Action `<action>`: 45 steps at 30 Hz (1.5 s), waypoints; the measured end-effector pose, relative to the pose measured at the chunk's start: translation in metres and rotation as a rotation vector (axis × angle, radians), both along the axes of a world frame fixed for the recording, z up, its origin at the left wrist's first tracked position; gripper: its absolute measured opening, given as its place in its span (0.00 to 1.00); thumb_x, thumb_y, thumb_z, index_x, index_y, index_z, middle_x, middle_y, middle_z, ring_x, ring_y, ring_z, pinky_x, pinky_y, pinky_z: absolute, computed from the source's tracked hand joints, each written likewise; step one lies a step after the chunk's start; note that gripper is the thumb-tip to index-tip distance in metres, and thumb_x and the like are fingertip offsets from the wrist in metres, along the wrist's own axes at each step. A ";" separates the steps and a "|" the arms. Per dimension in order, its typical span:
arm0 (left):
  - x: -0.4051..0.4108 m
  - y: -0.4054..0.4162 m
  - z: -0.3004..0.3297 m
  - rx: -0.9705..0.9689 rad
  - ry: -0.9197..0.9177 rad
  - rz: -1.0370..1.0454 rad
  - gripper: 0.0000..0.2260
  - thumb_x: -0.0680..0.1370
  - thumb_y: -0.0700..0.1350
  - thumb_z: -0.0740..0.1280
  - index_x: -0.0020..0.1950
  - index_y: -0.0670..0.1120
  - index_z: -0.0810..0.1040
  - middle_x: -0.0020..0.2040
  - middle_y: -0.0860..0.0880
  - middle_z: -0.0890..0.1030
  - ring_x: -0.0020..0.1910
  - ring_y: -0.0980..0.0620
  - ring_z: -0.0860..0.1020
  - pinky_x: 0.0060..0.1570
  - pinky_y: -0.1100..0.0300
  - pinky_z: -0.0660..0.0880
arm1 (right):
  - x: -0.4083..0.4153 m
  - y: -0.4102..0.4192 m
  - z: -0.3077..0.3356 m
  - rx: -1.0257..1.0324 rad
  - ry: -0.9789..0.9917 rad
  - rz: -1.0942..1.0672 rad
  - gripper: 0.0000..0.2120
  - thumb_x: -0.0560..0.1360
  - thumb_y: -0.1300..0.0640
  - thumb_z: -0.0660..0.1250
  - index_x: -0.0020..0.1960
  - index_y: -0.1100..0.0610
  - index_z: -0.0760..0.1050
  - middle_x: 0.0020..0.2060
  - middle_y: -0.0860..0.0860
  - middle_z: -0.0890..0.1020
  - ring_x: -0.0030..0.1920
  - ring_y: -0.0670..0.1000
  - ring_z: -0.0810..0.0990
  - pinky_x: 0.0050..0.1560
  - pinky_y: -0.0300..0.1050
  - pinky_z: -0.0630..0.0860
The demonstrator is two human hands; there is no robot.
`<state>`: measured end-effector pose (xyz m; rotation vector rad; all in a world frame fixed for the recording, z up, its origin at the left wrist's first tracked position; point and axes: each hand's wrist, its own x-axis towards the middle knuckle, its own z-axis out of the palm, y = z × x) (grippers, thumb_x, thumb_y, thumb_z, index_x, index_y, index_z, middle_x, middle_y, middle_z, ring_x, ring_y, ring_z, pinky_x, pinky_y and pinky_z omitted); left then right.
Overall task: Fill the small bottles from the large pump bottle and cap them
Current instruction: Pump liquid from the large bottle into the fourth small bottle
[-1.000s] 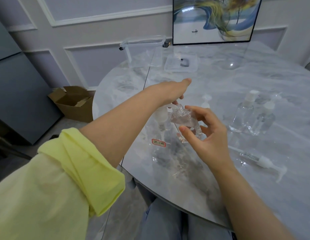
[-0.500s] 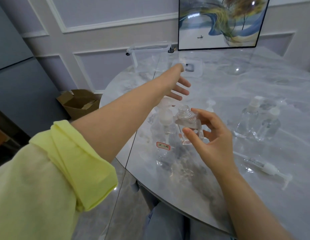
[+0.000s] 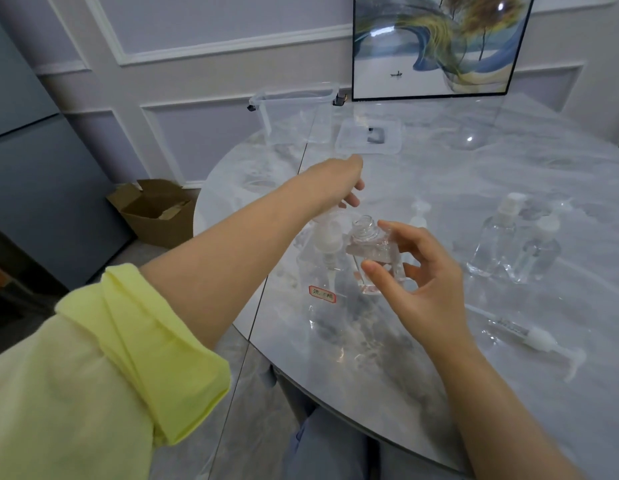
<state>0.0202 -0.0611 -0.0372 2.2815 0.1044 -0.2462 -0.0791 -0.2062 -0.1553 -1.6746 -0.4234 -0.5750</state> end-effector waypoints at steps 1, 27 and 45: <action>0.001 0.001 -0.003 0.030 -0.003 -0.005 0.21 0.85 0.54 0.49 0.60 0.47 0.80 0.52 0.48 0.86 0.56 0.48 0.81 0.42 0.59 0.68 | 0.000 0.000 0.000 -0.002 -0.003 -0.004 0.21 0.72 0.51 0.77 0.63 0.45 0.77 0.56 0.45 0.82 0.58 0.51 0.82 0.53 0.49 0.83; 0.001 -0.001 -0.007 0.157 -0.066 -0.056 0.24 0.86 0.58 0.48 0.64 0.48 0.79 0.58 0.48 0.83 0.58 0.47 0.79 0.49 0.55 0.67 | 0.002 0.000 0.001 0.007 -0.045 0.008 0.21 0.72 0.46 0.75 0.64 0.48 0.78 0.54 0.43 0.82 0.57 0.50 0.82 0.53 0.42 0.81; -0.003 -0.002 -0.008 0.166 -0.020 -0.058 0.24 0.84 0.61 0.50 0.62 0.48 0.80 0.55 0.50 0.83 0.59 0.46 0.79 0.54 0.53 0.69 | 0.003 -0.002 0.000 0.024 -0.016 0.030 0.21 0.72 0.54 0.77 0.64 0.50 0.79 0.54 0.46 0.82 0.57 0.50 0.82 0.55 0.46 0.81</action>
